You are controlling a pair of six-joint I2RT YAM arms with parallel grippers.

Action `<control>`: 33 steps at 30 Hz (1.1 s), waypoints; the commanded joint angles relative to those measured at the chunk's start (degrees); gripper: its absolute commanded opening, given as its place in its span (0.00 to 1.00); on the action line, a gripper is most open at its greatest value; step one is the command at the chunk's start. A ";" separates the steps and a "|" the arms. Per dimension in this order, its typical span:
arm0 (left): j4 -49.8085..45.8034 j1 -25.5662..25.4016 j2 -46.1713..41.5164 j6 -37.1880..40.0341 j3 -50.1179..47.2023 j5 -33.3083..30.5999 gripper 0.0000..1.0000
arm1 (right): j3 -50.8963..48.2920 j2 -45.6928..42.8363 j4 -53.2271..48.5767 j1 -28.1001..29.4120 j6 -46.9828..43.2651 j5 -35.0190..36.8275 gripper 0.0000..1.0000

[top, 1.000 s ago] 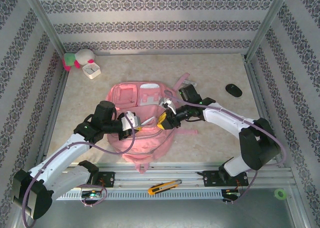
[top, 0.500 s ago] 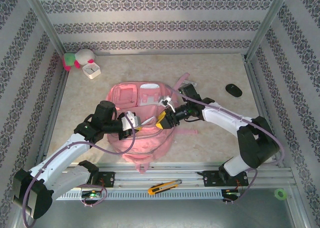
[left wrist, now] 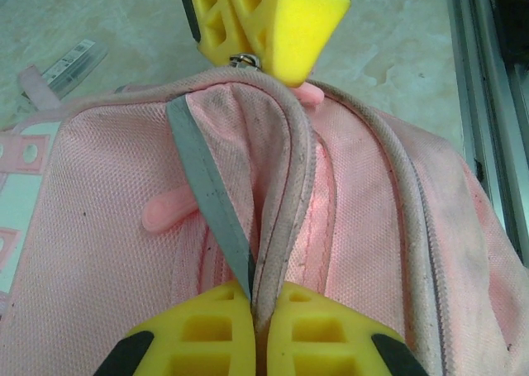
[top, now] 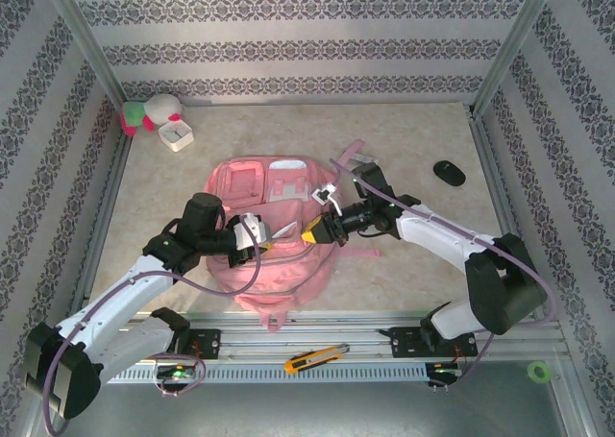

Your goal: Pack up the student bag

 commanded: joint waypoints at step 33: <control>14.27 -2.80 0.60 -1.81 -0.46 0.32 0.00 | -5.27 -15.78 3.14 6.26 45.04 30.80 0.55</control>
